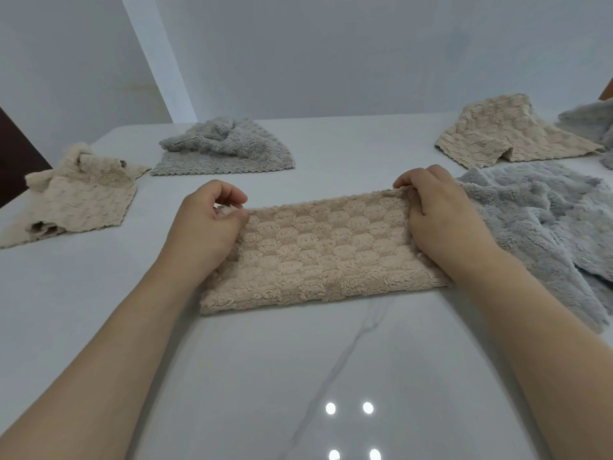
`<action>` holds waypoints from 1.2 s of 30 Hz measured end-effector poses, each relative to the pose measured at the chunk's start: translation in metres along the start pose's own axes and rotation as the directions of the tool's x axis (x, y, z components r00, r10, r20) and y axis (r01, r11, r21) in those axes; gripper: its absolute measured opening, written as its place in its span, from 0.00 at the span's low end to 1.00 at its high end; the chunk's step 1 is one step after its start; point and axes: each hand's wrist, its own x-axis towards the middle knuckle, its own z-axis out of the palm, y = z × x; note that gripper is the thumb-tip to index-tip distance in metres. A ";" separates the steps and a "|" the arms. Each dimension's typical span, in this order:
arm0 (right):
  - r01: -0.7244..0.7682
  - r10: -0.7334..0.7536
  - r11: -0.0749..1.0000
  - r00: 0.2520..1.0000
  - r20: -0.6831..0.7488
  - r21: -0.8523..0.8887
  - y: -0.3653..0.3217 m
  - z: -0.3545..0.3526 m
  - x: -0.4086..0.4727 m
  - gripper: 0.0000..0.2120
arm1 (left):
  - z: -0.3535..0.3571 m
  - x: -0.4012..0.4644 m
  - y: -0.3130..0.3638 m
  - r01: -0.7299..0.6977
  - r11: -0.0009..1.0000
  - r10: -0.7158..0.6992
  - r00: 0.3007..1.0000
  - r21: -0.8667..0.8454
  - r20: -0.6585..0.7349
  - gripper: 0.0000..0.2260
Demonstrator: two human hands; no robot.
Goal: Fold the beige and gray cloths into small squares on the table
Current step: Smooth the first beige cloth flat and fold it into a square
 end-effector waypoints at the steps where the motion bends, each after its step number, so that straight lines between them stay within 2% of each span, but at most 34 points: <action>1: 0.001 -0.001 1.000 1.000 -0.008 -0.013 0.000 0.001 0.000 0.12 | 0.000 0.000 -0.001 0.005 0.999 -0.005 1.000 0.032 -0.015 0.05; 4: -0.003 0.002 0.998 1.000 -0.017 -0.069 -0.002 0.002 -0.001 0.11 | 0.001 -0.001 -0.002 -0.012 0.988 0.018 0.999 0.151 -0.035 0.05; 7: 0.023 -0.035 0.985 0.997 -0.066 -0.172 -0.010 -0.005 -0.001 0.11 | 0.001 -0.007 0.004 -0.105 0.893 0.156 0.984 0.438 -0.083 0.06; 9: 0.036 -0.052 0.978 0.996 -0.072 -0.205 -0.023 -0.010 -0.002 0.11 | 0.005 -0.018 0.018 -0.212 0.863 0.276 0.958 0.459 -0.076 0.09; 11: 0.058 -0.061 0.971 0.998 -0.004 -0.231 -0.037 -0.007 -0.007 0.12 | 0.014 -0.031 0.031 -0.328 0.846 0.333 0.941 0.419 0.064 0.13; 13: 0.075 -0.045 0.960 0.992 0.116 -0.269 -0.046 0.003 -0.017 0.14 | 0.024 -0.037 0.028 -0.354 0.808 0.292 0.935 0.471 0.203 0.17; 14: 0.073 -0.024 0.953 0.986 0.168 -0.293 -0.047 0.008 -0.021 0.15 | 0.025 -0.034 0.023 -0.341 0.774 0.262 0.939 0.534 0.222 0.17; 17: 0.038 0.037 0.938 0.978 0.207 -0.344 -0.042 0.010 -0.025 0.18 | 0.018 -0.020 0.009 -0.216 0.726 0.144 0.976 0.653 0.164 0.15; 21: 0.027 0.051 0.946 0.972 0.229 -0.324 -0.038 0.009 -0.020 0.19 | 0.011 -0.009 0.000 -0.195 0.727 0.095 0.978 0.658 0.186 0.11; 24: 0.055 0.001 0.962 0.979 0.202 -0.269 -0.049 0.007 -0.024 0.19 | 0.009 -0.006 0.001 -0.213 0.737 0.139 0.977 0.642 0.164 0.09; 28: 0.053 0.014 0.976 0.954 0.298 -0.214 -0.059 0.009 -0.029 0.22 | 0.007 -0.002 -0.003 -0.154 0.856 0.108 0.987 0.494 0.119 0.02; 30: 0.051 0.024 0.977 0.938 0.344 -0.208 -0.059 0.011 -0.031 0.24 | 0.006 0.001 -0.005 -0.131 0.889 0.095 0.990 0.439 0.104 0.02; 36: 0.081 -0.012 0.981 0.931 0.364 -0.176 -0.066 0.010 -0.032 0.25 | 0.013 0.002 -0.006 -0.128 0.854 0.089 0.991 0.505 0.101 0.05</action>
